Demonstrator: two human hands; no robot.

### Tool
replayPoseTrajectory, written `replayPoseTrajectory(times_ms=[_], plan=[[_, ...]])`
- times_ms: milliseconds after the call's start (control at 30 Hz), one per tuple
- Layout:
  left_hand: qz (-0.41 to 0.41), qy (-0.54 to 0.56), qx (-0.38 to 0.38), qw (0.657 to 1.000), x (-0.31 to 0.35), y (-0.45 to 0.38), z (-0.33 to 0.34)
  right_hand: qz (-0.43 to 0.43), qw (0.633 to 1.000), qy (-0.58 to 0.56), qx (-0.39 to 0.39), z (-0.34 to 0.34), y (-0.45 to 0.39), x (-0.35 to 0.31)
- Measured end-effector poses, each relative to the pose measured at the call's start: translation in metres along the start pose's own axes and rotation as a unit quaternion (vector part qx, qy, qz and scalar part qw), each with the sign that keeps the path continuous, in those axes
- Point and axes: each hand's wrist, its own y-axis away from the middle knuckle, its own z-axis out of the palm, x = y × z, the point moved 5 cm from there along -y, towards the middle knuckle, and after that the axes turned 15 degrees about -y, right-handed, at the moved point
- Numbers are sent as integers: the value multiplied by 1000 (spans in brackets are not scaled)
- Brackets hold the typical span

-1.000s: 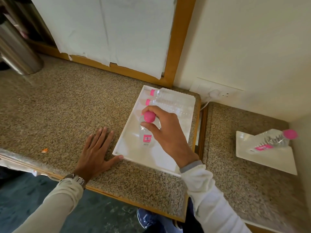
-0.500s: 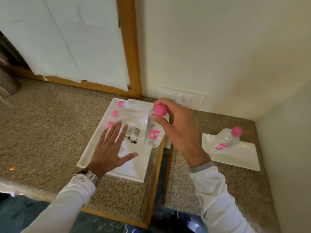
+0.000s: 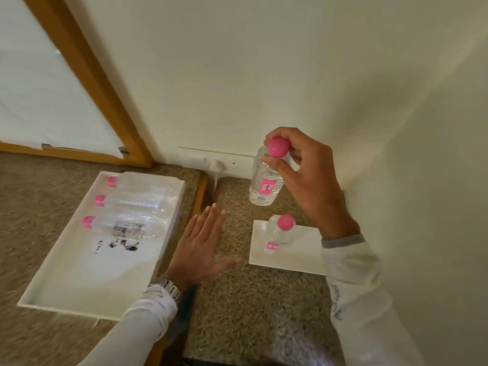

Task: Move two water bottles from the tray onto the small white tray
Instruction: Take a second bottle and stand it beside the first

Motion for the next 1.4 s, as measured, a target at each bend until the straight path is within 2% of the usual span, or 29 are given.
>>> replayPoseTrajectory(times_ms=[233, 467, 1033, 1400], plan=[[39, 6, -63, 997, 35, -18, 46, 39, 998, 16, 44, -73, 8, 41], [50, 10, -83, 995, 53, -19, 70, 100, 993, 33, 55, -106, 49, 72], [45, -27, -89, 995, 59, -12, 91, 199, 980, 17, 22, -94, 131, 114], [48, -22, -84, 995, 60, -12, 90, 198, 980, 5, 22, -94, 131, 116]])
